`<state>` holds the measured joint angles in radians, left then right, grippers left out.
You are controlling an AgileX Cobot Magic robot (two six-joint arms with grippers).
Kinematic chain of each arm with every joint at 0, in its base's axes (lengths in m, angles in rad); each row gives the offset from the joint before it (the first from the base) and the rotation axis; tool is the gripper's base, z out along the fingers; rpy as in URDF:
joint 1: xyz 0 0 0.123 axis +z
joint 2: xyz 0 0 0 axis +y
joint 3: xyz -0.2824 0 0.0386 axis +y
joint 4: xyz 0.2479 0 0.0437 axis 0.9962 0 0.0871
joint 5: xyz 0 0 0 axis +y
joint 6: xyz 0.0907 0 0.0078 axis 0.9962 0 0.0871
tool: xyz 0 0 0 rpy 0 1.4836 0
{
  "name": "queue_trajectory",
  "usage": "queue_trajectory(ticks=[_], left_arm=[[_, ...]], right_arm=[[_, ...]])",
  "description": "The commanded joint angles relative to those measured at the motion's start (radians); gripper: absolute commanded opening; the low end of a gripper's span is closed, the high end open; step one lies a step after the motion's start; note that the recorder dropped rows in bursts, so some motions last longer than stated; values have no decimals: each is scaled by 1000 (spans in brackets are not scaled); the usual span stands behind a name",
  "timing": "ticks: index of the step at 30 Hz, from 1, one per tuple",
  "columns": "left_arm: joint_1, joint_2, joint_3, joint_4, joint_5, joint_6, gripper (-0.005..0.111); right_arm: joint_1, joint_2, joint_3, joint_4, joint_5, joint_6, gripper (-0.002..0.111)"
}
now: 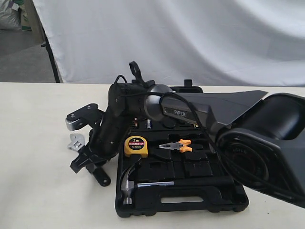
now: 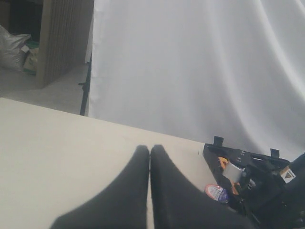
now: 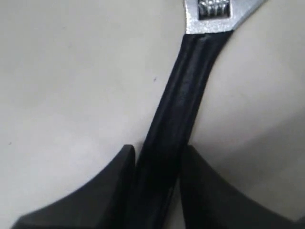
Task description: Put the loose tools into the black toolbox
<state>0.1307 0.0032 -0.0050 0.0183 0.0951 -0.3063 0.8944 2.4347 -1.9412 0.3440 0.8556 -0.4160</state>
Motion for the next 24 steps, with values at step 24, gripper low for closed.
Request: queue_trajectory(ticks=[24], left_arm=[[25,-3,-3,4,-7,-5,1]], right_arm=[[173,-18,13,-217,354,96,36]])
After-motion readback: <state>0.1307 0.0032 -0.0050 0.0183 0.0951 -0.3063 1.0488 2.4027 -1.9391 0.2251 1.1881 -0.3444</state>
